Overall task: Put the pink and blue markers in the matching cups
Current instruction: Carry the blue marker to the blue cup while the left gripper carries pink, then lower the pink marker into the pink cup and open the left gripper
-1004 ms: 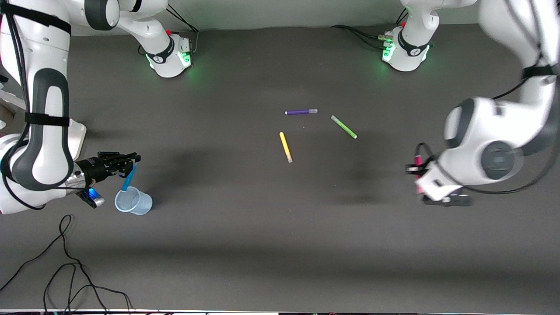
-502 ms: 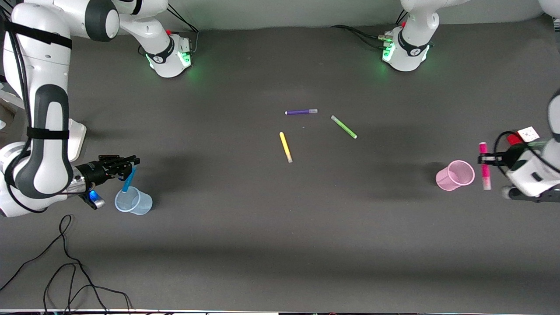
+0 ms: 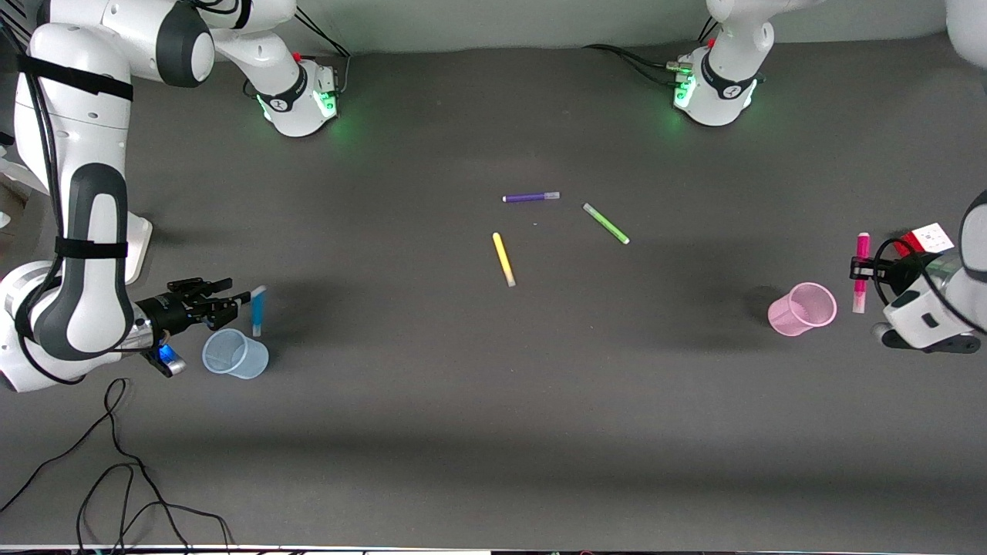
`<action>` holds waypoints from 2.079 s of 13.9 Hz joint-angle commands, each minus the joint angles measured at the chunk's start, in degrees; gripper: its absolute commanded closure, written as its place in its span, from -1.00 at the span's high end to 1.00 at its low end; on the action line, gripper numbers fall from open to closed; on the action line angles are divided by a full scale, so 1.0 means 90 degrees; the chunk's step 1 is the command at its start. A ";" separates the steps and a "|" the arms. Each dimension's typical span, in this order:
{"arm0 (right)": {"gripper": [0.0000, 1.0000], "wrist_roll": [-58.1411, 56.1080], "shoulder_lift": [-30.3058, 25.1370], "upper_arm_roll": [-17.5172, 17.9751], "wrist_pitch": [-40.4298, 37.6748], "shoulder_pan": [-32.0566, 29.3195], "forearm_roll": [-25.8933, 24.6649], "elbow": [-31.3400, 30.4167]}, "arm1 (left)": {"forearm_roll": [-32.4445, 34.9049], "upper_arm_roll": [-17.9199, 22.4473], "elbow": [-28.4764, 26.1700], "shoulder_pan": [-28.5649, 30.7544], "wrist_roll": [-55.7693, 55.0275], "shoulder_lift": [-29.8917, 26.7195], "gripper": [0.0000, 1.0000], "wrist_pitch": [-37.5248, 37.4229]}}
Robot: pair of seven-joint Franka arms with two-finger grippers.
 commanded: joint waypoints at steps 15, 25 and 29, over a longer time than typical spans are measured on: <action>0.83 0.0173 -0.1101 -0.1247 0.2751 0.2842 0.0051 -0.3017 | 0.1096 -0.0011 0.0718 -0.0418 0.0064 0.1896 -0.90 -0.0617; 0.39 0.0027 -0.0692 -0.1198 0.4198 0.3000 -0.0057 -0.3585 | 0.1184 -0.0021 0.0883 -0.0496 0.0084 0.2131 1.00 -0.0353; 0.11 0.0036 -0.0574 -0.1159 0.4482 0.3068 -0.0027 -0.3722 | 0.1136 -0.0080 0.1498 -0.0496 0.0433 0.1732 1.00 -0.0490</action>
